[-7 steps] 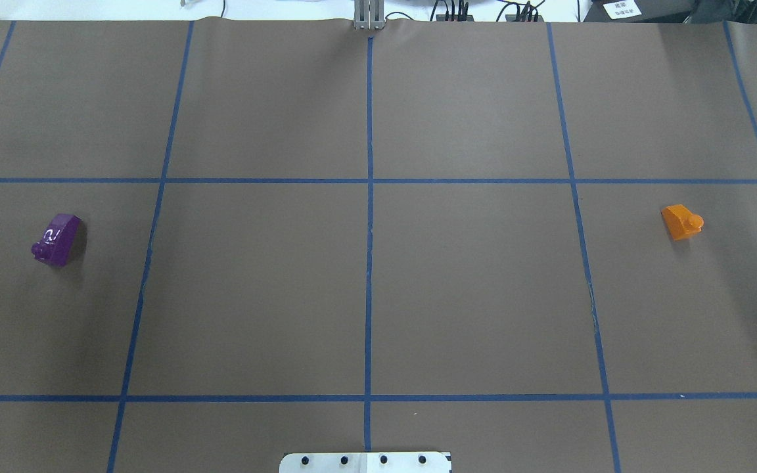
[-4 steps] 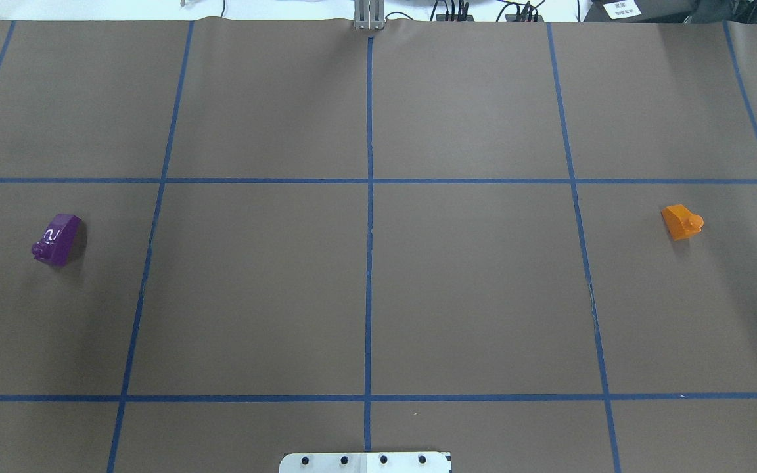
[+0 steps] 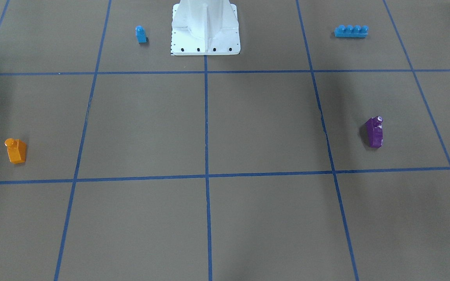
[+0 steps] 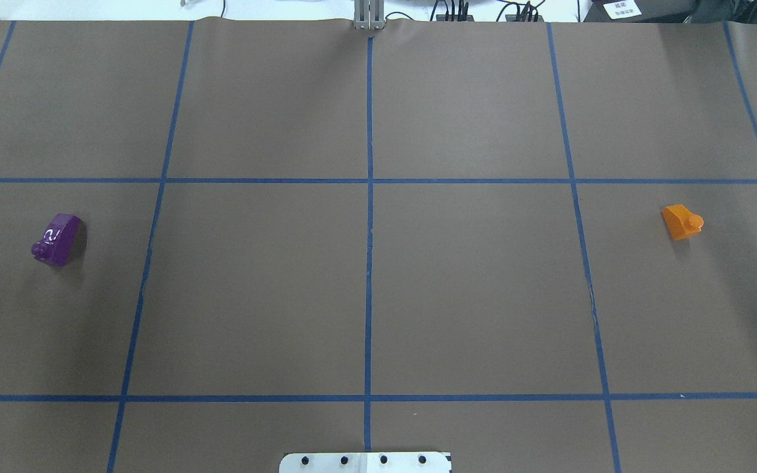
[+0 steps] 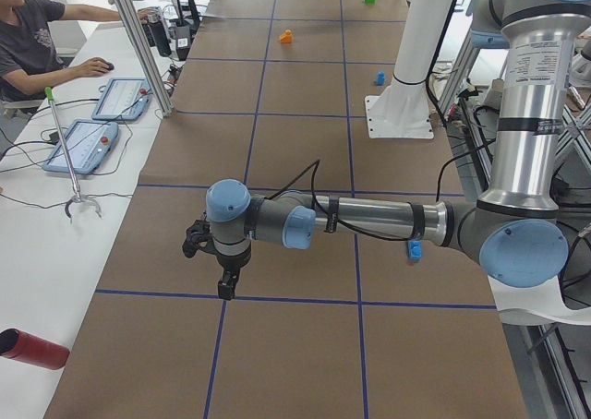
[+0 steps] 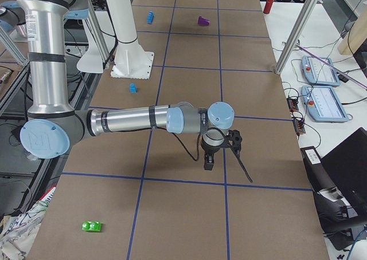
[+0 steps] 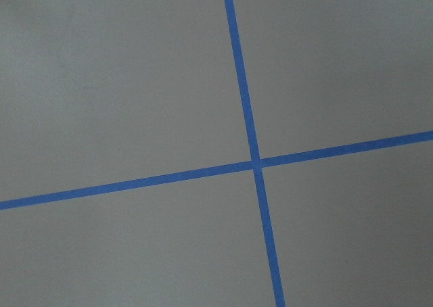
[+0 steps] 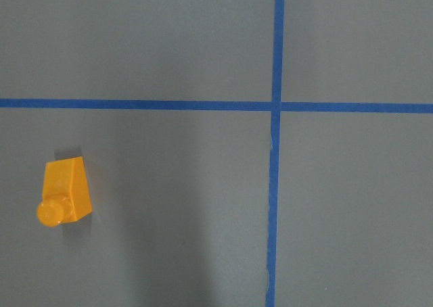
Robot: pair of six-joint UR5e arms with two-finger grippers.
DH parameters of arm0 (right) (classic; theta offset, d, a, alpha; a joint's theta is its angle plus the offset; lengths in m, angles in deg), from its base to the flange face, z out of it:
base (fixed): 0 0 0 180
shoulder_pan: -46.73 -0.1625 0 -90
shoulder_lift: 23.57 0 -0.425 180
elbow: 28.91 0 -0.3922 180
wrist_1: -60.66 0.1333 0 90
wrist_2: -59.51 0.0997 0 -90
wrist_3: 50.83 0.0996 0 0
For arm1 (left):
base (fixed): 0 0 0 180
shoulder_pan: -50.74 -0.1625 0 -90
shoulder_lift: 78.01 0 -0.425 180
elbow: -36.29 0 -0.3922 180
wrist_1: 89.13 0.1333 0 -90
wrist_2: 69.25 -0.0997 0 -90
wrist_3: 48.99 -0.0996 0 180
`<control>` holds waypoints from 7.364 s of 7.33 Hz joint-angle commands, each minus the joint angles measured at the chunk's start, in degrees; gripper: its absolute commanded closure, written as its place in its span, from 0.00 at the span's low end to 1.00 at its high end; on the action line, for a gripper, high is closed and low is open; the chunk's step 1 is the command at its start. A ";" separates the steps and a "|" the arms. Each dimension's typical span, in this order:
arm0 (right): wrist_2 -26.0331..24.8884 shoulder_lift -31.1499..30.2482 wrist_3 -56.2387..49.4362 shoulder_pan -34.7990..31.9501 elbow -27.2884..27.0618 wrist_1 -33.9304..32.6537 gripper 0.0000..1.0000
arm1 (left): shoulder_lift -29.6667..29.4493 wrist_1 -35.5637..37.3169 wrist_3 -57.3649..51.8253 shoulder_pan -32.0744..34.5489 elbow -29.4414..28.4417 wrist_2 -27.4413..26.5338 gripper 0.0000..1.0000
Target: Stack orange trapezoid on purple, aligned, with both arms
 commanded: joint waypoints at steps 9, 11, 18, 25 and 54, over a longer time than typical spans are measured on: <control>-0.04 -0.20 -0.70 0.09 0.41 4.11 0.00 | -2.10 -14.72 38.58 -30.08 1.84 0.36 0.00; -0.04 -0.20 -0.88 0.17 0.50 4.11 0.00 | -2.01 -14.72 38.67 -33.69 1.23 -3.51 0.00; 0.14 -0.11 -0.88 0.17 0.41 4.11 0.00 | -8.47 -2.74 38.93 -33.97 6.65 -0.35 1.00; 0.05 -0.38 -0.35 2.37 0.14 4.11 0.00 | -47.16 6.11 65.39 -54.95 -7.80 -11.05 1.00; -6.63 4.98 24.70 27.33 8.13 22.30 0.01 | -51.14 6.02 70.14 -51.99 -12.58 -12.48 0.00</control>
